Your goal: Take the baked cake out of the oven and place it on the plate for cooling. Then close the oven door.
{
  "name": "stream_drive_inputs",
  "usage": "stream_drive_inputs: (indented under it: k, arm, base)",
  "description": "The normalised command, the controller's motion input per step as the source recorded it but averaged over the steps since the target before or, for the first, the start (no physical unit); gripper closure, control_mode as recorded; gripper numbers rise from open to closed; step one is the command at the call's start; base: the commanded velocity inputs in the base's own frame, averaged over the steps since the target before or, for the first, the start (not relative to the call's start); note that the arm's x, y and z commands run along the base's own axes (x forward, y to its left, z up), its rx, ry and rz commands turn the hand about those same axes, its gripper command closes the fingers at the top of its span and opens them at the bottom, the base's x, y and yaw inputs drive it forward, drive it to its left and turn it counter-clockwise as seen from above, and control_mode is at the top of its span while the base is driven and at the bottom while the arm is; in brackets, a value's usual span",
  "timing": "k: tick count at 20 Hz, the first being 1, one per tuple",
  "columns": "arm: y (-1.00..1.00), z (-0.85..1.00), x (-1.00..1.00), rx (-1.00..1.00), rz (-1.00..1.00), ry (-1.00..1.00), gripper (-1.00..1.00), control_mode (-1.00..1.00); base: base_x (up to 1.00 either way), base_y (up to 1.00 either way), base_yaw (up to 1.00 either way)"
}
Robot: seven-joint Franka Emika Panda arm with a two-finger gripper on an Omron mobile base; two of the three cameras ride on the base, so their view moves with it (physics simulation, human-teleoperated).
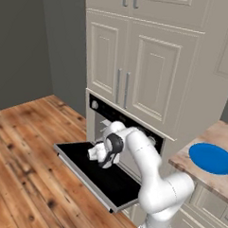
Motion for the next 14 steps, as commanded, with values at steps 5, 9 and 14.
stream_drive_inputs:
  k: [5, 9, 14]
  arm:
    - [0.08, 0.0, -0.09, 0.0, 0.0, 0.0, -1.0, -1.0]
    - [0.02, 0.0, -0.17, 0.0, -0.01, 0.0, -1.0, -1.0]
    - [0.0, 0.0, -0.49, 0.0, -0.04, -0.03, -1.0, -1.0]
  base:
    - [0.0, 0.0, 0.0]
    - [0.0, 0.0, 0.0]
    - [0.0, 0.0, 0.0]
